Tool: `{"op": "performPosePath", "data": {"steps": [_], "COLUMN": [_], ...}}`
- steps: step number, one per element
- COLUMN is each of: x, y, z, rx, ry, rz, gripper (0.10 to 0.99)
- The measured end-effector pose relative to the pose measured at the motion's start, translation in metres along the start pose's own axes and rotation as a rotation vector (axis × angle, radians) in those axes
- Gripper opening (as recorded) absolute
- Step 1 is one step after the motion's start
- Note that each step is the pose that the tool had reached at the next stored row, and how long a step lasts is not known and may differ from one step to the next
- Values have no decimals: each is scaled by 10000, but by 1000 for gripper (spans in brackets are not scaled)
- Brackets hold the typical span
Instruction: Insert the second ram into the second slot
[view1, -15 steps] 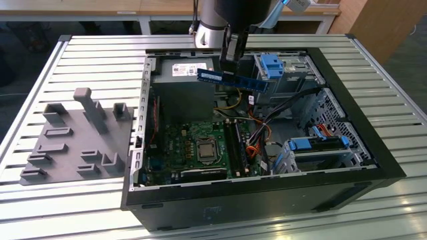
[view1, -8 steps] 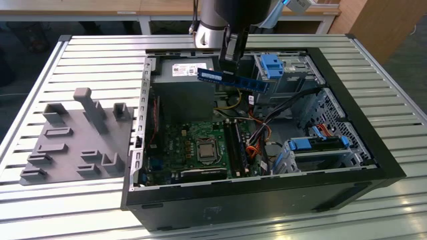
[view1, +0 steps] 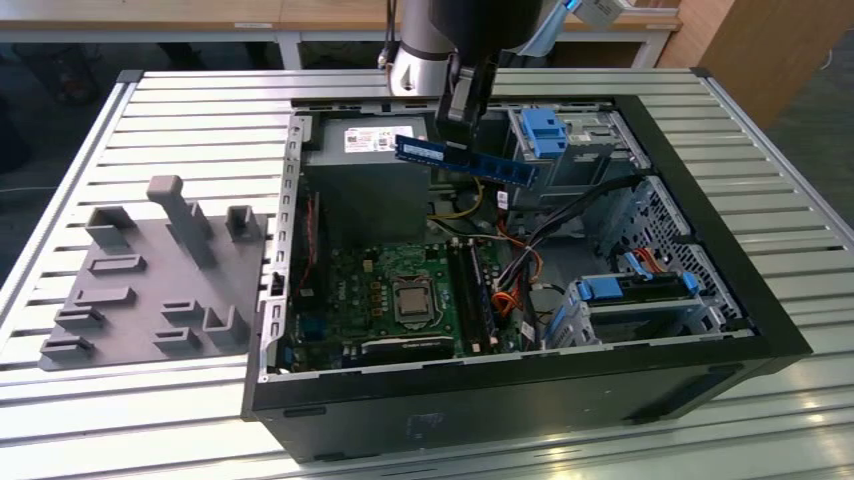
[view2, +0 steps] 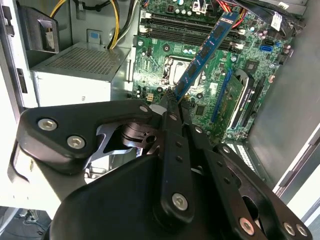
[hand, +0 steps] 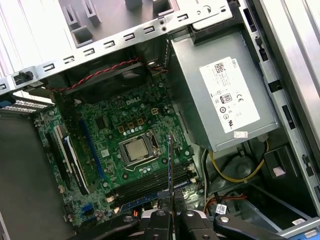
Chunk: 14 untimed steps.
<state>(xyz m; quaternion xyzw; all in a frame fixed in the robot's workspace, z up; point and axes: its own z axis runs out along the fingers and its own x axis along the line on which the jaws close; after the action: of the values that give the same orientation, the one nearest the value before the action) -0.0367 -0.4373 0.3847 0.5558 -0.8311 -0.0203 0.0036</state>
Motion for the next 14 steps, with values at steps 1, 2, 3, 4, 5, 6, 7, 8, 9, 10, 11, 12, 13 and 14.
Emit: {"op": "performPosePath", "data": {"steps": [1,2,3,4,5,6,7,8,9,10,11,12,13,14], "x": [0,0,0,0,0,0,0,0,0,0,0,0,0,0], "y": [0,0,0,0,0,0,0,0,0,0,0,0,0,0], "z": [0,0,0,0,0,0,0,0,0,0,0,0,0,0], "rx": [0,1,1,2,2,2,3,3,4,4,5,5,6,6], "ry": [-1,-2,-3,-4,-5,-6,-7,-7,-9,-9,-11,-12,-13,-14], "rz": [23,46,71,96,120,146,174,201,226,253,282,314,343,373], "gripper": [137,137,137,137,137,137,137,137,137,137,137,137,137,137]}}
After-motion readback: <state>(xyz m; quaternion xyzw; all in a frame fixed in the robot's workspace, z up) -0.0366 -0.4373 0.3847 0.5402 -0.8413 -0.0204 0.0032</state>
